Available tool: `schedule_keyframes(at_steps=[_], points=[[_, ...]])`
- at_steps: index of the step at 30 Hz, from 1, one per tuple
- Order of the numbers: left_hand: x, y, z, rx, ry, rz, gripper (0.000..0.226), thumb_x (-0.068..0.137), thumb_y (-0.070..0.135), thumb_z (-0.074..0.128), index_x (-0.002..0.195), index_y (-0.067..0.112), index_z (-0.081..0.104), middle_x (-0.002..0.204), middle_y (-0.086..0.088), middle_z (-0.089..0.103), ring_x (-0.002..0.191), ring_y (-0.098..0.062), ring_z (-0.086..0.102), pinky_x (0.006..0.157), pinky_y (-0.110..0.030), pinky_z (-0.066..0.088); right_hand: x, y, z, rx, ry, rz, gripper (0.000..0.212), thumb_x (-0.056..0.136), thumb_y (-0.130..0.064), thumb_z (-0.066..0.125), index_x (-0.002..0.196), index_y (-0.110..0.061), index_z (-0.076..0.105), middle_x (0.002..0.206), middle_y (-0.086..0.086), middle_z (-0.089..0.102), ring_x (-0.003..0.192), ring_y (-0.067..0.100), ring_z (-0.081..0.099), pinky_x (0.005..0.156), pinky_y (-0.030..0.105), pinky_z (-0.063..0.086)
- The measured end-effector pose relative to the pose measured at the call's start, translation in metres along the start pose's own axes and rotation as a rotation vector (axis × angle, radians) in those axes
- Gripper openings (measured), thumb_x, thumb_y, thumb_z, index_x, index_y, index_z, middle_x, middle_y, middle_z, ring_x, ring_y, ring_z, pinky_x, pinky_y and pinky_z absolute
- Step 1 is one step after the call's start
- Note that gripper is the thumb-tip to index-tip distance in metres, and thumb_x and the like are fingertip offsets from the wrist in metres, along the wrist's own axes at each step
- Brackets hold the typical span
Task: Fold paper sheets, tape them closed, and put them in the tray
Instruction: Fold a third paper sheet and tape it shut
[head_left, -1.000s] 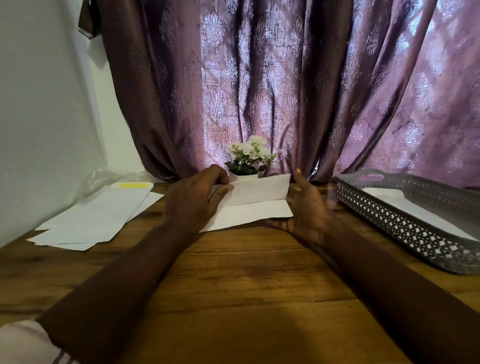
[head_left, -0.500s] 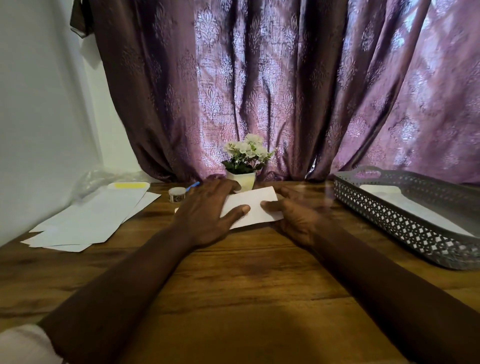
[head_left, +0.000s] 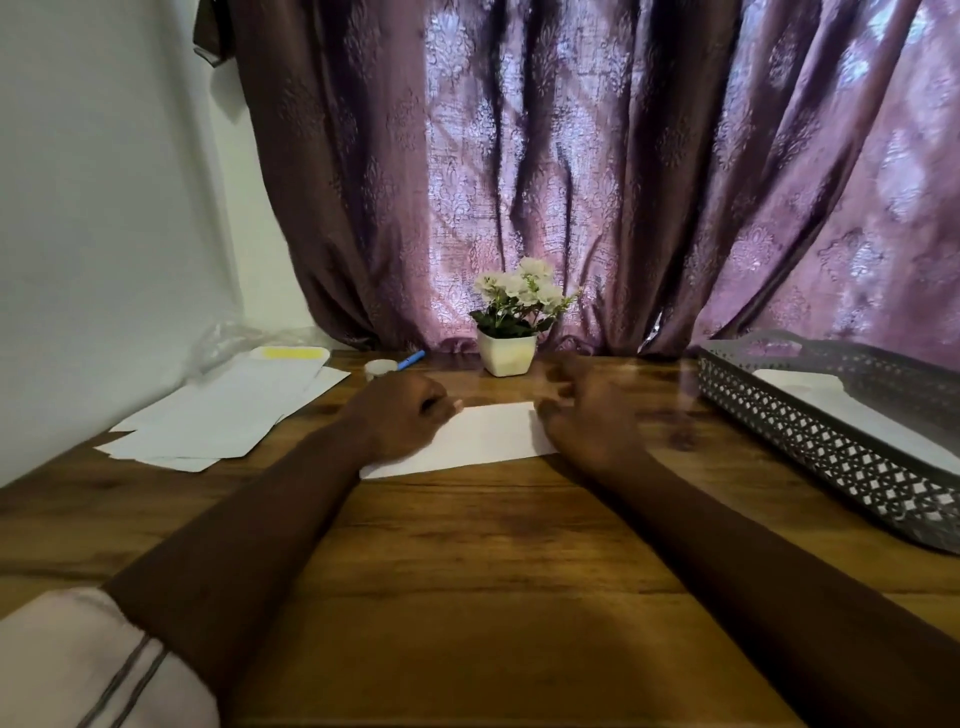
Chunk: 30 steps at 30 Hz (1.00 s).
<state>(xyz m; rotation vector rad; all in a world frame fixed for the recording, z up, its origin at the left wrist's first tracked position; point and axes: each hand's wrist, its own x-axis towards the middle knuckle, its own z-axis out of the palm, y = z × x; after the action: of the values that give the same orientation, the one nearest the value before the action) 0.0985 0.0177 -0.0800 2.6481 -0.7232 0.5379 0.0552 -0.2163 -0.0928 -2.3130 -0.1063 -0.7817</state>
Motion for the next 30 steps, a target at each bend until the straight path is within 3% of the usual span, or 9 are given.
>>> schedule_keyframes(at_steps=[3,6,8,10,13,15,18,23,30], points=[[-0.004,0.0,-0.004,0.055,0.0,-0.01,0.043,0.098,0.049,0.056,0.064,0.022,0.054,0.061,0.004,0.051,0.06,-0.01,0.05,0.055,-0.031,0.03,-0.008,-0.017,0.006,-0.024,-0.228,-0.235,0.035,0.092,-0.029,0.065,0.127,-0.033,0.07,0.132,-0.01,0.067,0.12,0.012,0.06,0.096,0.029,0.048],[-0.004,-0.004,-0.011,0.098,0.066,-0.135,0.034,0.09,0.054,0.06,0.075,0.024,0.065,0.074,0.004,0.062,0.076,-0.018,0.061,0.066,-0.032,0.045,-0.014,-0.027,0.018,-0.058,-0.525,-0.304,0.037,0.095,-0.047,0.059,0.128,-0.035,0.069,0.139,-0.014,0.064,0.126,0.01,0.059,0.108,0.034,0.047],[-0.004,-0.014,-0.02,0.153,0.206,-0.299,0.032,0.086,0.057,0.06,0.088,0.027,0.07,0.089,0.004,0.071,0.089,-0.022,0.066,0.078,-0.036,0.053,-0.012,-0.025,0.021,-0.124,-0.54,-0.315,0.038,0.098,-0.049,0.056,0.132,-0.036,0.067,0.142,-0.015,0.062,0.13,0.011,0.057,0.111,0.033,0.044],[-0.011,-0.029,-0.03,0.241,0.314,-0.459,0.034,0.084,0.059,0.062,0.099,0.03,0.07,0.104,0.001,0.071,0.103,-0.025,0.065,0.089,-0.04,0.051,-0.01,-0.025,0.02,-0.131,-0.542,-0.319,0.038,0.099,-0.048,0.056,0.134,-0.037,0.065,0.143,-0.016,0.06,0.132,0.011,0.054,0.111,0.032,0.043],[-0.025,-0.057,-0.038,0.371,0.234,-0.689,0.05,0.089,0.054,0.061,0.129,0.024,0.058,0.13,-0.011,0.061,0.125,-0.033,0.054,0.105,-0.049,0.042,-0.01,-0.025,0.02,-0.144,-0.554,-0.334,0.039,0.1,-0.049,0.055,0.136,-0.036,0.063,0.146,-0.015,0.058,0.134,0.01,0.052,0.113,0.032,0.042],[-0.031,-0.069,-0.041,0.347,0.162,-0.807,0.054,0.091,0.048,0.063,0.135,0.019,0.051,0.136,-0.014,0.058,0.129,-0.035,0.052,0.108,-0.048,0.04,-0.009,-0.024,0.021,-0.14,-0.54,-0.347,0.04,0.099,-0.049,0.056,0.136,-0.036,0.064,0.145,-0.016,0.058,0.134,0.01,0.052,0.112,0.032,0.042],[-0.035,-0.075,-0.046,0.363,0.093,-0.877,0.052,0.089,0.046,0.066,0.132,0.017,0.054,0.133,-0.012,0.059,0.126,-0.032,0.056,0.106,-0.044,0.042,-0.008,-0.024,0.021,-0.136,-0.526,-0.375,0.039,0.099,-0.049,0.056,0.134,-0.035,0.065,0.144,-0.015,0.059,0.133,0.011,0.053,0.111,0.032,0.042],[-0.033,-0.068,-0.049,0.457,0.148,-0.841,0.045,0.085,0.041,0.074,0.122,0.018,0.062,0.121,-0.009,0.067,0.114,-0.03,0.064,0.091,-0.038,0.052,-0.007,-0.024,0.018,-0.123,-0.541,-0.337,0.039,0.098,-0.051,0.058,0.133,-0.035,0.066,0.143,-0.017,0.059,0.133,0.008,0.051,0.108,0.029,0.041],[-0.028,-0.058,-0.06,0.471,0.444,-0.769,0.027,0.088,0.031,0.072,0.109,0.014,0.069,0.102,-0.01,0.074,0.096,-0.034,0.071,0.072,-0.035,0.045,-0.005,-0.024,0.018,-0.019,-0.505,-0.273,0.034,0.098,-0.047,0.061,0.127,-0.032,0.071,0.135,-0.018,0.065,0.124,0.005,0.057,0.1,0.027,0.046]])
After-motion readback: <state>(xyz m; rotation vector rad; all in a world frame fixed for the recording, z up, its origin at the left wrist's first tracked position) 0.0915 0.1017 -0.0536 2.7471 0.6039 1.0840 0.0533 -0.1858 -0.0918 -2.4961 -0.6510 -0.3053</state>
